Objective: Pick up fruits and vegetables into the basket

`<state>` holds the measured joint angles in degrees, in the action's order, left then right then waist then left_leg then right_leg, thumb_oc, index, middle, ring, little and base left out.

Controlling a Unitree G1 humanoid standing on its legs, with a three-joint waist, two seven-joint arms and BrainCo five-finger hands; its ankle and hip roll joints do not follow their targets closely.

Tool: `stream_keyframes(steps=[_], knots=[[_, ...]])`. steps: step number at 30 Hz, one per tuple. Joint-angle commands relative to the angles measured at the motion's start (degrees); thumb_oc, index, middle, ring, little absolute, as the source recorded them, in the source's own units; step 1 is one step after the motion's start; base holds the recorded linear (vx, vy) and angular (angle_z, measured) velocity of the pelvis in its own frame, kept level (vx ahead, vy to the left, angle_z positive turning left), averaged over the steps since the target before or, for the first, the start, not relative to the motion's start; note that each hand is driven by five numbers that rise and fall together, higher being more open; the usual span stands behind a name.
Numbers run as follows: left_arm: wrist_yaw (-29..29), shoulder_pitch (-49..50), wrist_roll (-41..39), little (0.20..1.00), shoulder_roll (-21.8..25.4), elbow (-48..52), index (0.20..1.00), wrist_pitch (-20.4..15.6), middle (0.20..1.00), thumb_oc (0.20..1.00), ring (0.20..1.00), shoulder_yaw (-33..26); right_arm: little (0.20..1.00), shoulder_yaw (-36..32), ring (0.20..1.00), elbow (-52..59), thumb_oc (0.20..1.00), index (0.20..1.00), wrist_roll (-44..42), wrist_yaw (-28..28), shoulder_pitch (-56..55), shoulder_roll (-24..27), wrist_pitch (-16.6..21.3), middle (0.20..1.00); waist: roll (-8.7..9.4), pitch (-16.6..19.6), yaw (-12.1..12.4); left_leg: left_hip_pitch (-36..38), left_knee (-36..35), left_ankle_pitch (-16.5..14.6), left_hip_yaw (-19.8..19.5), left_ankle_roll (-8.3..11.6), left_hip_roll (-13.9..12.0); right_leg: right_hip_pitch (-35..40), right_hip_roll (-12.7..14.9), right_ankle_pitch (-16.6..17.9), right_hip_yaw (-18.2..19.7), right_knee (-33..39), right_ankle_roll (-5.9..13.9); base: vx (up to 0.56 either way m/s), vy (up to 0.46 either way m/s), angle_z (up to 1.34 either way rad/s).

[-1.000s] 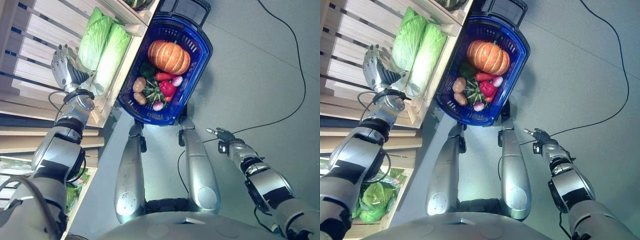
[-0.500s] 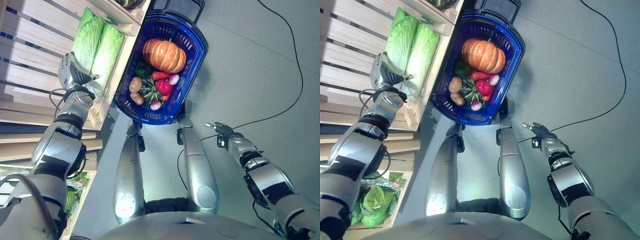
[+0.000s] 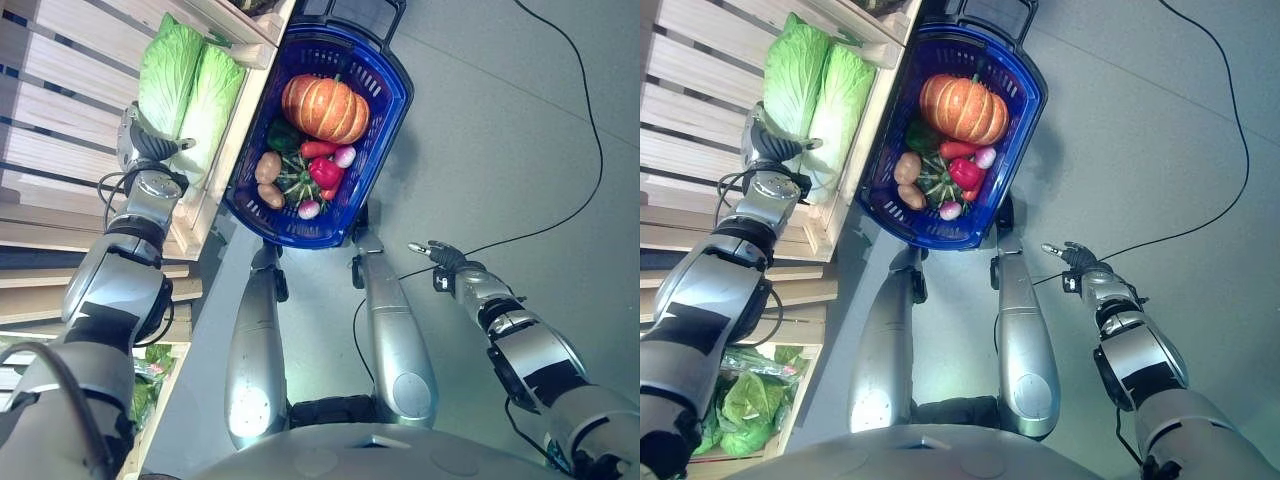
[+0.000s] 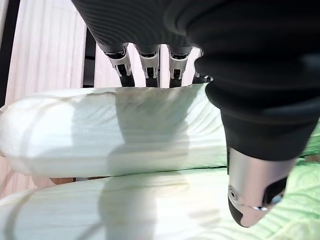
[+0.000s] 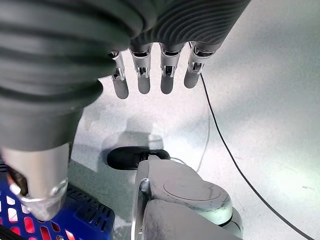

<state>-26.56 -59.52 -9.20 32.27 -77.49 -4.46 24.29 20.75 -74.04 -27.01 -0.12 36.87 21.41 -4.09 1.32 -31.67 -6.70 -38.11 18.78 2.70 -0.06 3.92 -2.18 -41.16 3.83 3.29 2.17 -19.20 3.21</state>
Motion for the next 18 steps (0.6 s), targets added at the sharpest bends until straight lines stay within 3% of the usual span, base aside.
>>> stream_keyframes(steps=[1, 6, 7, 9, 10, 11, 12, 13, 15, 16, 17, 18], knots=[[0.63, 2.25, -1.28, 1.0, 0.37, -4.62, 1.0, 1.86, 1.0, 1.0, 1.0, -3.64, 1.0, 1.51, 1.0, -0.32, 1.0, 1.0, -1.6, 0.12, -3.09, 1.1, -1.15, 1.0, 1.6, 1.87, 0.6, -2.84, 3.67, -3.11, 0.17, -0.36, 1.93, -0.09, -2.76, -5.94, -2.73, -4.96, -1.08, 0.0, 0.0, 0.0], [-0.61, 2.05, -0.69, 1.0, 0.08, -5.38, 1.0, 3.3, 1.0, 1.0, 1.0, -3.79, 1.0, 1.82, 1.0, -0.33, 1.0, 1.0, -2.02, 0.36, -2.49, 1.15, -1.46, 1.0, 1.76, 1.87, 0.67, -3.18, 3.48, -2.96, 0.12, -0.35, 1.98, -0.55, -2.91, -5.92, -2.78, -5.01, -1.11, 0.0, -0.003, -0.02], [-0.82, 2.08, -0.5, 0.95, 0.0, -5.37, 0.95, 3.54, 0.95, 0.95, 0.95, -3.76, 1.0, 1.89, 1.0, -0.27, 1.0, 1.0, -2.12, 0.24, -2.41, 1.09, -1.54, 1.0, 1.75, 1.87, 0.69, -3.24, 3.47, -2.96, 0.12, -0.35, 2.0, -0.62, -2.94, -5.93, -2.77, -5.0, -1.13, 0.0, 0.0, 0.0], [-0.82, 2.08, -0.5, 0.95, 0.0, -5.37, 0.95, 3.54, 0.95, 0.95, 0.95, -3.76, 1.0, 1.89, 1.0, -0.27, 1.0, 1.0, -2.12, 0.24, -2.41, 1.09, -1.54, 1.0, 1.75, 1.87, 0.69, -3.24, 3.47, -2.96, 0.12, -0.35, 2.0, -0.62, -2.94, -5.93, -2.77, -5.0, -1.13, 0.0, 0.0, 0.0], [-1.14, 2.13, 0.03, 0.875, -0.23, -5.34, 0.875, 4.23, 0.875, 0.875, 0.875, -3.56, 1.0, 2.04, 1.0, -0.18, 1.0, 1.0, -2.44, 0.05, -2.33, 0.98, -1.62, 1.0, 1.78, 1.87, 0.75, -3.4, 3.44, -2.95, 0.08, -0.37, 2.04, -0.81, -2.95, -5.86, -2.83, -5.02, -1.07, 0.0, 0.0, 0.0], [-1.13, 2.16, 0.16, 0.859, -0.27, -5.36, 0.859, 4.41, 0.859, 0.859, 0.859, -3.51, 1.0, 2.08, 1.0, -0.11, 1.0, 1.0, -2.52, 0.02, -2.31, 1.02, -1.67, 1.0, 1.8, 1.87, 0.75, -3.43, 3.41, -2.92, 0.09, -0.38, 2.03, -0.88, -2.94, -5.82, -2.85, -5.02, -1.05, 0.0, 0.0, 0.0], [-1.34, 2.22, 0.6, 0.809, -0.45, -5.44, 0.809, 4.63, 0.809, 0.809, 0.809, -3.43, 1.0, 2.19, 1.0, -0.14, 1.0, 1.0, -2.58, -0.01, -2.2, 0.98, -1.66, 1.0, 1.84, 1.87, 0.74, -3.48, 3.27, -2.83, 0.08, -0.34, 2.01, -0.93, -2.97, -5.76, -2.84, -4.9, -1.05, 0.0, 0.0, 0.0], [-1.38, 2.2, 1.07, 0.586, -0.56, -5.5, 0.586, 4.88, 0.586, 0.586, 0.586, -3.28, 1.0, 2.25, 1.0, -0.25, 1.0, 1.0, -2.64, -0.07, -2.16, 0.88, -1.57, 1.0, 1.88, 1.87, 0.77, -3.58, 3.34, -2.82, 0.04, -0.31, 2.02, -0.99, -2.99, -5.73, -2.83, -4.91, -1.05, 0.0, 0.0, 0.0], [-0.92, 2.1, 1.81, 0.46, -0.67, -5.56, 0.46, 5.42, 0.46, 0.46, 0.46, -2.88, 1.0, 2.37, 1.0, -0.31, 1.0, 1.0, -2.87, -0.25, -2.01, 0.77, -1.59, 1.0, 1.92, 1.87, 0.82, -3.68, 3.35, -2.77, 0.05, -0.28, 2.04, -1.07, -2.99, -5.64, -2.87, -4.88, -1.02, 0.0, 0.0, 0.0], [-0.8, 2.02, 2.23, 0.278, -0.75, -5.6, 0.278, 5.73, 0.278, 0.278, 0.278, -2.69, 1.0, 2.41, 1.0, -0.26, 1.0, 1.0, -2.97, -0.28, -1.97, 0.79, -1.61, 1.0, 1.97, 1.87, 0.81, -3.72, 3.32, -2.73, 0.09, -0.27, 2.03, -1.08, -2.98, -5.59, -2.88, -4.78, -1.01, 0.0, 0.0, 0.0], [-0.62, 1.99, 2.81, 0.2, -0.85, -5.61, 0.2, 6.22, 0.2, 0.2, 0.2, -2.43, 1.0, 2.46, 1.0, -0.24, 1.0, 1.0, -2.97, -0.31, -1.93, 0.75, -1.55, 1.0, 2.06, 1.87, 0.79, -3.76, 3.18, -2.67, 0.14, -0.25, 1.98, -1.13, -3.02, -5.52, -2.87, -4.7, -0.98, 0.0, 0.0, 0.0], [-0.51, 1.97, 3.07, 0.2, -0.88, -5.7, 0.2, 6.38, 0.2, 0.2, 0.2, -2.29, 1.0, 2.44, 1.0, -0.3, 1.0, 1.0, -2.97, -0.24, -1.97, 0.79, -1.45, 1.0, 2.09, 1.87, 0.78, -3.79, 3.18, -2.67, 0.15, -0.24, 1.96, -1.13, -2.98, -5.5, -2.9, -4.64, -0.97, 0.0, 0.0, 0.0]])
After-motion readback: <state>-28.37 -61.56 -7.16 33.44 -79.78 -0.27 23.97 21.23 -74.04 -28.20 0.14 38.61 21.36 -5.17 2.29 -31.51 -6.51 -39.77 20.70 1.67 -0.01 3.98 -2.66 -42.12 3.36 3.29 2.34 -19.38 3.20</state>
